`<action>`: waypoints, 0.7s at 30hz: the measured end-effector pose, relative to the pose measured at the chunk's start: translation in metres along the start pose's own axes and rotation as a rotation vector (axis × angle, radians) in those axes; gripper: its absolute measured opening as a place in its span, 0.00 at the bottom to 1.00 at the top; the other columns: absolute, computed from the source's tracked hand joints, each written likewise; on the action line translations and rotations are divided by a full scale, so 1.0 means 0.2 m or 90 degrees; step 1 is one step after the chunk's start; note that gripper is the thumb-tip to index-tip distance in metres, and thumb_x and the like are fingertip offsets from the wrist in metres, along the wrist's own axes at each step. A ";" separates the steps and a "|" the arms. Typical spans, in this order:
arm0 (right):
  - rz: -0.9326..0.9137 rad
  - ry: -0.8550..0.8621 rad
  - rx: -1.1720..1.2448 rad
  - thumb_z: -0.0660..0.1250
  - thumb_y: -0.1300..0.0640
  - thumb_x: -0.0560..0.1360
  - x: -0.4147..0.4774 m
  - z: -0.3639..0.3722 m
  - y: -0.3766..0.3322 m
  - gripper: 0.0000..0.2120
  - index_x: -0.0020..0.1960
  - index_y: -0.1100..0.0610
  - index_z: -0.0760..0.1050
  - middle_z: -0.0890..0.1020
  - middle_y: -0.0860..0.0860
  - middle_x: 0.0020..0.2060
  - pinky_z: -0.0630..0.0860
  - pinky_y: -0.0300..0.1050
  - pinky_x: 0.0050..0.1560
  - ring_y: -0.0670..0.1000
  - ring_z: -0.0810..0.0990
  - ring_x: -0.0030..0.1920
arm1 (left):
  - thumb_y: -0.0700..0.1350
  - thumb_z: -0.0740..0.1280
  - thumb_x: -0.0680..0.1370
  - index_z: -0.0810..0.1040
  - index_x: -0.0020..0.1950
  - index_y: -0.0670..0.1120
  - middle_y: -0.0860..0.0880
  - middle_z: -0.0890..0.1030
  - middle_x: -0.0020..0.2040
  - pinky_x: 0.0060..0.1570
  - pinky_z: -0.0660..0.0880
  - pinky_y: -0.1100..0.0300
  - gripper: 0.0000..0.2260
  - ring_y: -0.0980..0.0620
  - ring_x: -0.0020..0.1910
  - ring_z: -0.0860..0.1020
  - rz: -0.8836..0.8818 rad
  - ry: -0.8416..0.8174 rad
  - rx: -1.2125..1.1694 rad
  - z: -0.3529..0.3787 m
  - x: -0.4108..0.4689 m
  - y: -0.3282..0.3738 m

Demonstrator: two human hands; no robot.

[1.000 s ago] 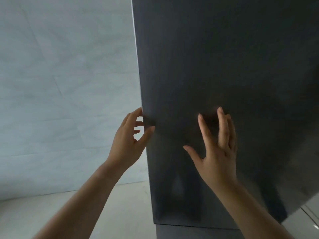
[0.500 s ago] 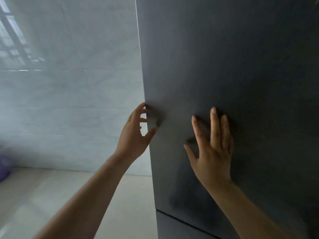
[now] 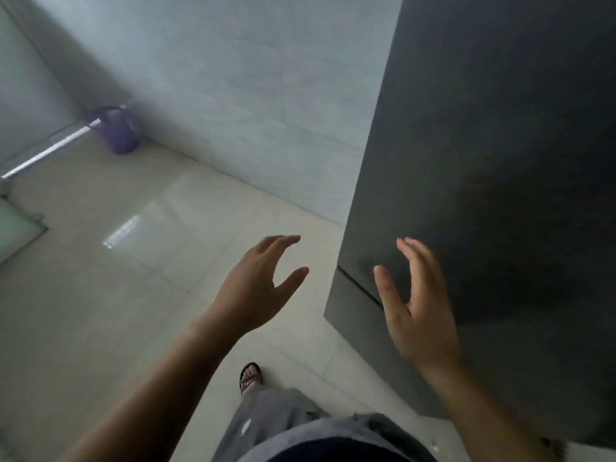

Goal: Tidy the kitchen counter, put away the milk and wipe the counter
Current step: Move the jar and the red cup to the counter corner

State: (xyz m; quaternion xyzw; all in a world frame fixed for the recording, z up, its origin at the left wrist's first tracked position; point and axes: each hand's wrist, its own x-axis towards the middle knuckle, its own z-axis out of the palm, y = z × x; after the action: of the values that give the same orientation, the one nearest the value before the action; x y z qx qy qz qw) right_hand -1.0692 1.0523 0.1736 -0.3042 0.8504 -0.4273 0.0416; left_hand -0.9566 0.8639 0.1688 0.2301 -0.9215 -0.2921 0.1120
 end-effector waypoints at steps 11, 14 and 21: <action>0.002 -0.393 0.033 0.52 0.33 0.71 -0.32 0.34 -0.03 0.26 0.62 0.46 0.69 0.70 0.32 0.59 0.65 0.33 0.60 0.34 0.68 0.62 | 0.66 0.57 0.70 0.74 0.60 0.58 0.62 0.77 0.56 0.58 0.74 0.56 0.23 0.65 0.57 0.74 -0.386 -0.012 -0.302 0.03 -0.81 -0.30; -0.037 -0.470 0.012 0.52 0.34 0.72 -0.32 0.49 -0.10 0.25 0.62 0.46 0.69 0.67 0.29 0.58 0.61 0.24 0.58 0.30 0.65 0.61 | 0.63 0.58 0.71 0.75 0.59 0.57 0.62 0.78 0.56 0.60 0.73 0.52 0.21 0.64 0.57 0.75 -0.442 0.010 -0.335 -0.04 -0.88 -0.42; -0.099 -0.553 0.052 0.54 0.36 0.72 -0.21 0.99 -0.50 0.24 0.61 0.48 0.71 0.71 0.33 0.57 0.66 0.29 0.58 0.34 0.69 0.60 | 0.55 0.61 0.76 0.74 0.59 0.57 0.62 0.78 0.55 0.58 0.74 0.57 0.13 0.67 0.55 0.75 -0.520 0.092 -0.350 -0.33 -1.00 -0.80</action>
State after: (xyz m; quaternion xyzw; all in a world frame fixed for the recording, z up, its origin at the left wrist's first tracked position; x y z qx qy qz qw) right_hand -0.9210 0.8922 0.1154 -0.5169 0.7110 -0.2949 0.3746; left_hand -0.7031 0.8129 0.1135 0.5539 -0.6351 -0.5273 0.1083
